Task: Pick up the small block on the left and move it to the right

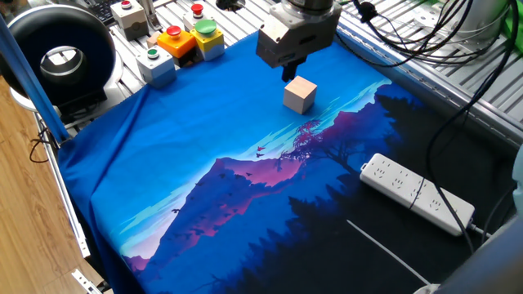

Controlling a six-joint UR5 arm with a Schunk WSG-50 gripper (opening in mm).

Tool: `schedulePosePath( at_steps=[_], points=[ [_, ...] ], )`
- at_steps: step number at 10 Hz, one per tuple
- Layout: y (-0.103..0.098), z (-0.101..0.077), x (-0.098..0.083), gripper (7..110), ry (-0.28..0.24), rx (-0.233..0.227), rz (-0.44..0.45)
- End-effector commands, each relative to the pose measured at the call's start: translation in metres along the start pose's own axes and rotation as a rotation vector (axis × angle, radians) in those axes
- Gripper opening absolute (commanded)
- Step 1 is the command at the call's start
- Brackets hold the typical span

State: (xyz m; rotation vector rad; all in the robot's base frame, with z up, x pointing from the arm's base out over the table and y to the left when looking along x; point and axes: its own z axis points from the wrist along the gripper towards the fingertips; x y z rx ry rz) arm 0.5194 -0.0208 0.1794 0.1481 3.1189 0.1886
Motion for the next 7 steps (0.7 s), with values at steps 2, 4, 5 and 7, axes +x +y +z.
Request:
schedulePosePath(
  at_steps=[2, 4, 5, 7],
  points=[
    [-0.012, -0.002, -0.008, 7, -0.034, 0.045, 0.058],
    [-0.018, -0.003, -0.024, 7, -0.097, 0.067, 0.030],
    [-0.017, -0.004, -0.034, 7, -0.138, 0.066, 0.020],
    [-0.028, -0.005, -0.030, 7, -0.123, 0.110, 0.000]
  ],
)
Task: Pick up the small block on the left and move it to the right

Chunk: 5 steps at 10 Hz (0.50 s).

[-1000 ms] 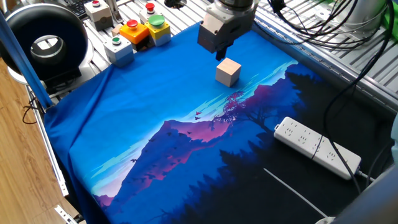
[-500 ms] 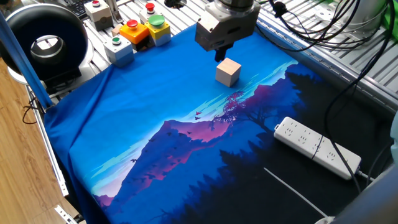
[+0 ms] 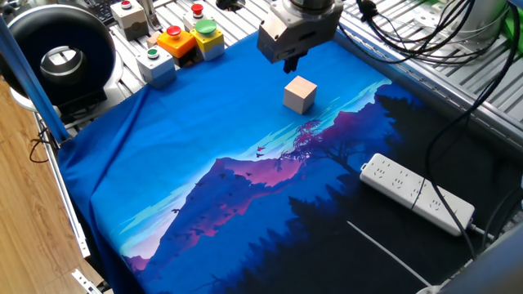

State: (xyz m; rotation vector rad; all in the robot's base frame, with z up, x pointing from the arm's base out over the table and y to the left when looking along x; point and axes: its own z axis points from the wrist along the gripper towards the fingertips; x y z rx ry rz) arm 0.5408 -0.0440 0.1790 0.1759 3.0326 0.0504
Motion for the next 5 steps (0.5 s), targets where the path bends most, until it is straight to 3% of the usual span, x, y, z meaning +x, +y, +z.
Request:
schedulePosePath(
  at_steps=[1, 3, 4, 5],
  points=[
    [-0.009, -0.002, -0.008, 7, -0.031, 0.035, -0.021],
    [-0.019, -0.002, -0.008, 7, -0.029, 0.072, -0.047],
    [-0.020, -0.003, -0.008, 7, -0.022, 0.072, -0.069],
    [-0.027, -0.007, -0.021, 7, -0.022, 0.047, -0.099]
  ],
)
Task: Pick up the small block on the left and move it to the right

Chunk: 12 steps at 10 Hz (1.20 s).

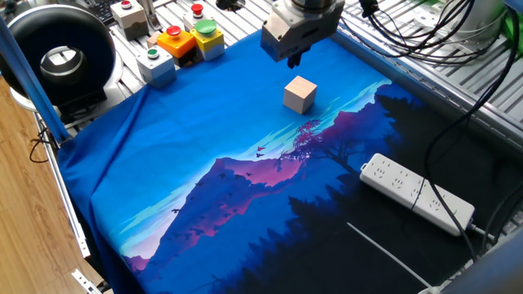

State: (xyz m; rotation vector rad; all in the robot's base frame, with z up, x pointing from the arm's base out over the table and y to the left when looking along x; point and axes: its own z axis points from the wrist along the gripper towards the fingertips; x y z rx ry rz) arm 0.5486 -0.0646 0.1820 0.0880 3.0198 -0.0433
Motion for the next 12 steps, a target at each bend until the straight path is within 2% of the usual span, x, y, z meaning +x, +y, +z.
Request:
schedulePosePath(
  at_steps=[1, 3, 4, 6, 8, 9, 11, 12],
  points=[
    [-0.017, -0.008, -0.022, 7, -0.002, -0.041, -0.069],
    [-0.032, -0.014, -0.035, 7, 0.013, -0.088, -0.106],
    [-0.037, -0.012, -0.038, 7, -0.001, -0.091, -0.109],
    [-0.038, 0.005, -0.039, 7, -0.042, -0.127, -0.099],
    [-0.046, 0.031, -0.041, 7, -0.084, -0.131, -0.110],
    [-0.051, 0.039, -0.040, 7, -0.083, -0.128, -0.111],
    [-0.050, 0.042, -0.038, 7, -0.070, -0.135, -0.101],
    [-0.045, 0.041, -0.038, 7, -0.075, -0.153, -0.103]
  ],
)
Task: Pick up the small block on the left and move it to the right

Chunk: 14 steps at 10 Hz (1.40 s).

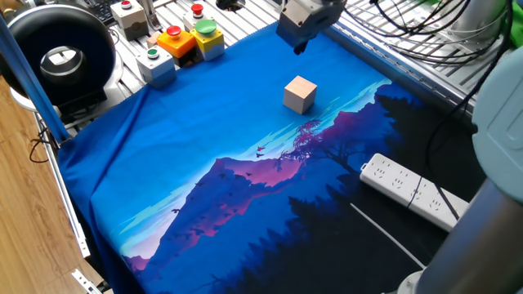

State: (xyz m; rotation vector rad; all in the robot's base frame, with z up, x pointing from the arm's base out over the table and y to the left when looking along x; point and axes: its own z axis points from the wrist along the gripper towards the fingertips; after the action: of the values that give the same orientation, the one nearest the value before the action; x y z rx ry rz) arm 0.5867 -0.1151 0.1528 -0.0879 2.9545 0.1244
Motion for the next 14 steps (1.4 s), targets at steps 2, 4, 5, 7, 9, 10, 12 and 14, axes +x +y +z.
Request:
schedulePosePath(
  at_steps=[2, 4, 5, 7, 9, 10, 12, 14],
  points=[
    [0.005, 0.006, -0.008, 7, -0.045, -0.047, -0.017],
    [0.003, 0.007, -0.012, 44, -0.063, -0.041, -0.036],
    [0.000, 0.008, -0.013, 44, -0.070, -0.035, -0.044],
    [-0.010, 0.020, -0.017, 66, -0.097, -0.024, -0.064],
    [-0.012, 0.023, -0.017, 66, -0.114, -0.030, -0.089],
    [-0.013, 0.023, -0.017, 66, -0.115, -0.028, -0.091],
    [-0.019, 0.026, -0.016, 88, -0.109, -0.003, -0.114],
    [-0.021, 0.028, -0.016, 88, -0.106, 0.007, -0.124]
  ],
)
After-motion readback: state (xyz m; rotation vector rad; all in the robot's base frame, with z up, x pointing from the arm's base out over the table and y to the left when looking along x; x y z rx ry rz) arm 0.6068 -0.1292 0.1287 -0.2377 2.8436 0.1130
